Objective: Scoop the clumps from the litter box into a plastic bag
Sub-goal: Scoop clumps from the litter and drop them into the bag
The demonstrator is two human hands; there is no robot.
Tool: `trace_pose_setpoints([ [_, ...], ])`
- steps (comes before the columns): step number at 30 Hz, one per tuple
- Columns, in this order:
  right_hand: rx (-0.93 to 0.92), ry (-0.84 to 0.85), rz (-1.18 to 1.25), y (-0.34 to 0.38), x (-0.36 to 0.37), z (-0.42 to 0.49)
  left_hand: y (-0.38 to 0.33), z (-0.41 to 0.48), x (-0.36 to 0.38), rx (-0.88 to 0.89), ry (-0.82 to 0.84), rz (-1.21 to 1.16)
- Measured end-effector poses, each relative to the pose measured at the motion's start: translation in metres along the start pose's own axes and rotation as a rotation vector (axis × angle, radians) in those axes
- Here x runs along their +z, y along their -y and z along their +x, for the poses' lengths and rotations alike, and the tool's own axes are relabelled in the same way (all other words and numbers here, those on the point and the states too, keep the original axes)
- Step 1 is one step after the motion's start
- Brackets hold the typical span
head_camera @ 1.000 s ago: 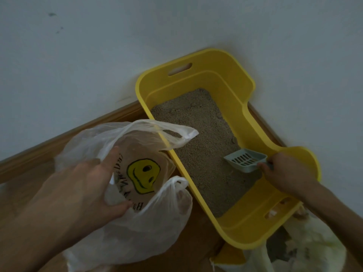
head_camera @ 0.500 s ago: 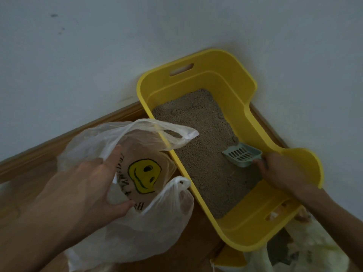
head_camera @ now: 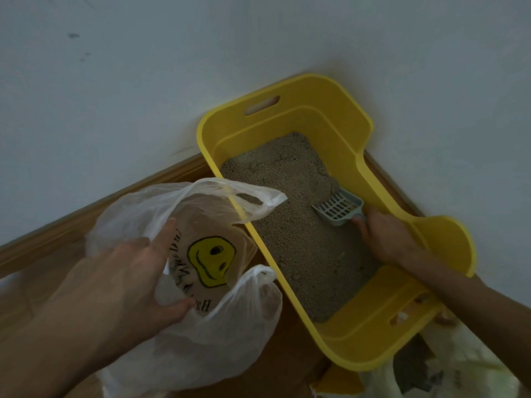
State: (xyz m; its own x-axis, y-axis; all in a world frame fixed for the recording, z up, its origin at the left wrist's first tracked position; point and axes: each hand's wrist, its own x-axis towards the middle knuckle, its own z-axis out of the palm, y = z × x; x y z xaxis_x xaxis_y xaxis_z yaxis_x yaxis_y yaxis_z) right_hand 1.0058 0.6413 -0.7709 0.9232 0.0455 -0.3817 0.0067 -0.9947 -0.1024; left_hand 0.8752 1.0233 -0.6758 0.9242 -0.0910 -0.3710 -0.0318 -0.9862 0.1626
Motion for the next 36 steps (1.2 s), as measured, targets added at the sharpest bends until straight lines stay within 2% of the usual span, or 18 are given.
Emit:
trace_pose_setpoints([
  [9,0.024,-0.002,0.172,0.027,0.007,0.029,-0.006,-0.003,-0.005,-0.031,-0.029,0.034],
  [16,0.035,-0.046,0.263,0.049,0.013,0.045,-0.007,-0.007,-0.009,-0.035,0.027,0.033],
  [25,0.058,-0.152,0.436,0.068,0.022,0.053,-0.005,-0.014,-0.009,-0.032,-0.069,-0.069],
  [27,0.042,-0.205,0.463,0.067,0.026,0.051,-0.003,-0.014,-0.008,-0.008,-0.117,-0.091],
  [30,0.000,-0.256,0.494,0.066,0.028,0.046,-0.004,-0.014,-0.008,-0.017,-0.081,-0.059],
  [36,-0.066,-0.272,0.492,0.064,0.030,0.033,-0.007,-0.013,-0.011,-0.029,-0.080,-0.039],
])
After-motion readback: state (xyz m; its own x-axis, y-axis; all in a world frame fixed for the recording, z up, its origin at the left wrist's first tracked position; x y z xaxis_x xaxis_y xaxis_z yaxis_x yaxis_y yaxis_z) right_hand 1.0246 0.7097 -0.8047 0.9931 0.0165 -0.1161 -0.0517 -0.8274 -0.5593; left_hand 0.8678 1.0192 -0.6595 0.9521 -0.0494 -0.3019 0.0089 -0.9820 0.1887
